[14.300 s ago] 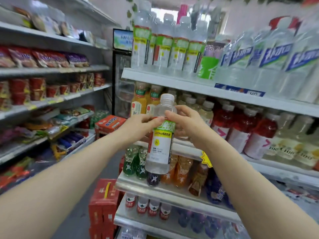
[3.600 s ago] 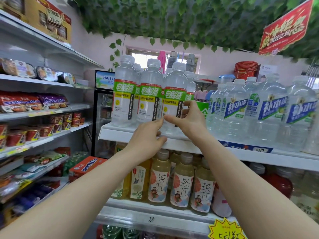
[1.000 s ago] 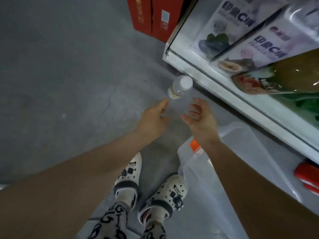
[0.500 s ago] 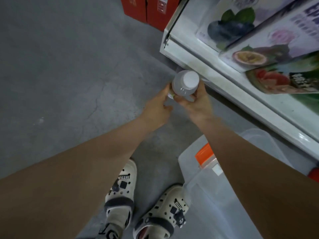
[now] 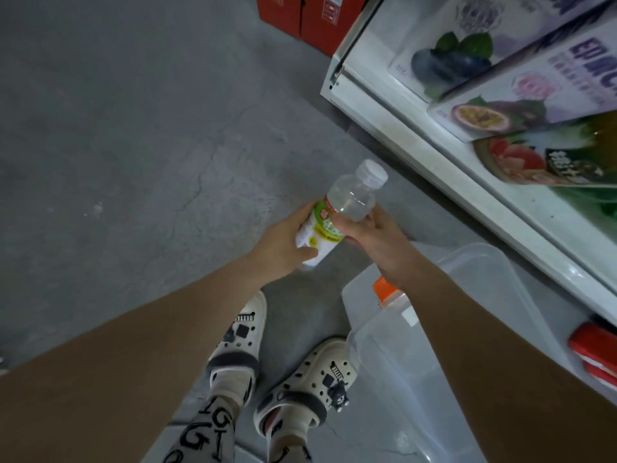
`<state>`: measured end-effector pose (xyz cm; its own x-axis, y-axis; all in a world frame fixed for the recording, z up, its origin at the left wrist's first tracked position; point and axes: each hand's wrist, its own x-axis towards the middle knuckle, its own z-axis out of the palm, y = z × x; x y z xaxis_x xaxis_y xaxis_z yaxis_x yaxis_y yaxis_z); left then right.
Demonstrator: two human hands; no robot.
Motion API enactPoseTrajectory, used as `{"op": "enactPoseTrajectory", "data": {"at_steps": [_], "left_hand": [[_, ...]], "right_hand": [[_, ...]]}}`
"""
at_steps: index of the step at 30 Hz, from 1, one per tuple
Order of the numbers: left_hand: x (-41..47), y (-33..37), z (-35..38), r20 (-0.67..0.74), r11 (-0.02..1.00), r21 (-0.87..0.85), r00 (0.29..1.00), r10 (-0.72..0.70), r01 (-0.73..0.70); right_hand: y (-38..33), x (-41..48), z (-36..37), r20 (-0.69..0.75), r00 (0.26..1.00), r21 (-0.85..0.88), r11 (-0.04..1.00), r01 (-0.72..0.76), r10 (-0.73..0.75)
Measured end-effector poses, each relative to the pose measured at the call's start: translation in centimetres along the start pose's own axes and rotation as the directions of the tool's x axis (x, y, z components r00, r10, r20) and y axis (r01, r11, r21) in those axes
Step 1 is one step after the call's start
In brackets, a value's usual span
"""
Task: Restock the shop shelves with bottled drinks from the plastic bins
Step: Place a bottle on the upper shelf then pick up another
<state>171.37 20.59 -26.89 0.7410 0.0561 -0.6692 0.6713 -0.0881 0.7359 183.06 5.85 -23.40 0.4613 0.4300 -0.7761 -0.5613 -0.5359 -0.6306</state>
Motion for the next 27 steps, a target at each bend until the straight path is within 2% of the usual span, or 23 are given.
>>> {"op": "enactPoseTrajectory", "data": {"at_steps": [7,13,17,20,27], "left_hand": [[-8.4,3.0,1.0,0.07,0.976,-0.2,0.995,-0.072,0.085],[-14.4,8.3,1.2,0.051,0.991,-0.112,0.996,-0.072,0.077],[-18.0,12.5,1.1,0.028,0.991,-0.116,0.997,-0.065,0.068],[-20.8,16.4,0.7,0.042,0.991,-0.107,0.996,-0.073,0.077],[-28.9,26.7,-0.2,0.075,1.0,-0.011,0.997,-0.001,0.001]], "right_hand": [[-1.7,-6.7,1.6,0.124,0.984,-0.006,0.992,-0.125,0.125],[-4.7,-13.5,1.2,0.079,0.985,0.068,0.985,-0.161,0.155],[-7.5,-18.7,1.0,0.014,0.987,0.158,0.975,-0.159,0.159],[-10.3,-23.1,1.0,-0.002,0.991,0.211,0.969,-0.127,0.13],[-18.1,-34.2,0.3,-0.042,0.997,0.225,0.973,-0.049,0.059]]}}
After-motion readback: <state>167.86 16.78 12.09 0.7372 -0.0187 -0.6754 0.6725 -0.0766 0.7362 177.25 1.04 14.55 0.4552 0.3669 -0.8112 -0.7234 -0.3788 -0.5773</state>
